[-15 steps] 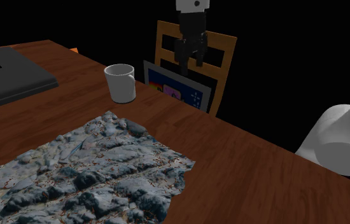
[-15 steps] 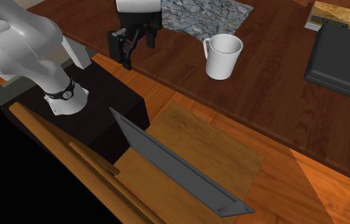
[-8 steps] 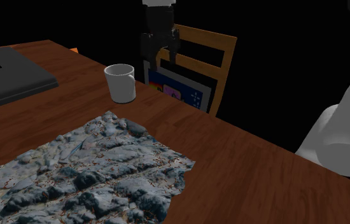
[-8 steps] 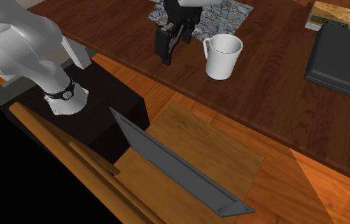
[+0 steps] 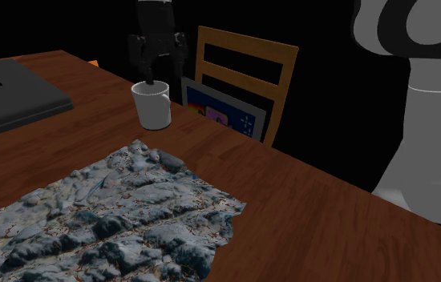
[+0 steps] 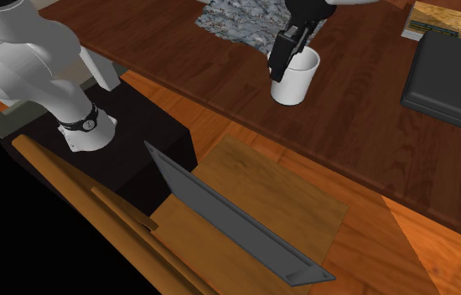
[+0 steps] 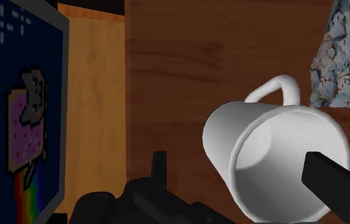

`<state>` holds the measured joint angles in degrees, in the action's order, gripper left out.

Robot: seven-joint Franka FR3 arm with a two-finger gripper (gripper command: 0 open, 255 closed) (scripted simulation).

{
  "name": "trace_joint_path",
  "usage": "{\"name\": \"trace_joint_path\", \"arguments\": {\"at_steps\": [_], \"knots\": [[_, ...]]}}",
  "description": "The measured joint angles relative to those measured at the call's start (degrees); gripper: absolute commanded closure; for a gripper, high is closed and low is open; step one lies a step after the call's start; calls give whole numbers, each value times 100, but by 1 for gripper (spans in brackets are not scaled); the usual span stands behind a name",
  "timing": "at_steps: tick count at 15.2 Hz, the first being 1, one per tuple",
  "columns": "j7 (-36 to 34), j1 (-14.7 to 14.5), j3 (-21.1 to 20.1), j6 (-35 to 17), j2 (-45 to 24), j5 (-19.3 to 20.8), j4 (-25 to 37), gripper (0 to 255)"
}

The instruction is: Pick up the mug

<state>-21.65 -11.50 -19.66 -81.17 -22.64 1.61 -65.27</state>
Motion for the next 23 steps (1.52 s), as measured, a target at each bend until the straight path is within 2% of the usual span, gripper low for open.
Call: {"name": "trace_joint_path", "arguments": {"at_steps": [2, 8, 9, 19, 23], "knots": [[-33, -39, -1, -33, -118, 22, 88, 0], [9, 32, 4, -550, 19, -23, -564, 0], [11, 35, 5, -583, 20, -24, -597, 255], [15, 41, 6, -623, 29, -25, -641, 255], [-3, 6, 4, -342, -53, -2, -280, 255]]}}
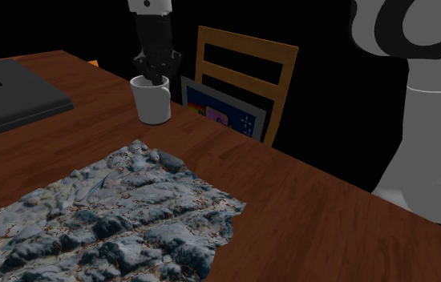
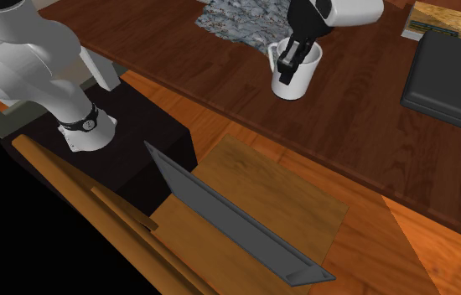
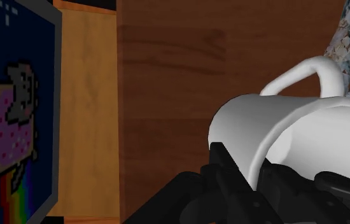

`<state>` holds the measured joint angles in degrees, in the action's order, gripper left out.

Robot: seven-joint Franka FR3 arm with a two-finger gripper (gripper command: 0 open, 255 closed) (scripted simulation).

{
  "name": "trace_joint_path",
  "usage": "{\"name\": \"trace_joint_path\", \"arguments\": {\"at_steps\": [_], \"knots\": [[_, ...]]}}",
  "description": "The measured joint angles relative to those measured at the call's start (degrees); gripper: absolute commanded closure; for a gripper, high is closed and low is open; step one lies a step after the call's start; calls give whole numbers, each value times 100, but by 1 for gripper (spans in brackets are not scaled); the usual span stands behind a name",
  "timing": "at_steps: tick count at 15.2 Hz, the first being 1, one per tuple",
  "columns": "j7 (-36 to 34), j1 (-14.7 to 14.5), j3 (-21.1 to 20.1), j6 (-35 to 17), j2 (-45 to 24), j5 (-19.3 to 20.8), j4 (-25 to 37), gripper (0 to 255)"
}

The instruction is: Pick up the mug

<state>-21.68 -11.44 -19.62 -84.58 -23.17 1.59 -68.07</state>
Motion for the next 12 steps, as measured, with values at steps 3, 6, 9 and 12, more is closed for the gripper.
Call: {"name": "trace_joint_path", "arguments": {"at_steps": [3, 6, 9, 12], "knots": [[-34, -49, -5, 279, -90, 26, 370, 255], [-76, -117, -10, 585, -214, 64, 800, 255], [-102, -200, -6, 946, -410, 122, 1357, 255], [-127, -294, 2, 1274, -618, 184, 1895, 255]]}}
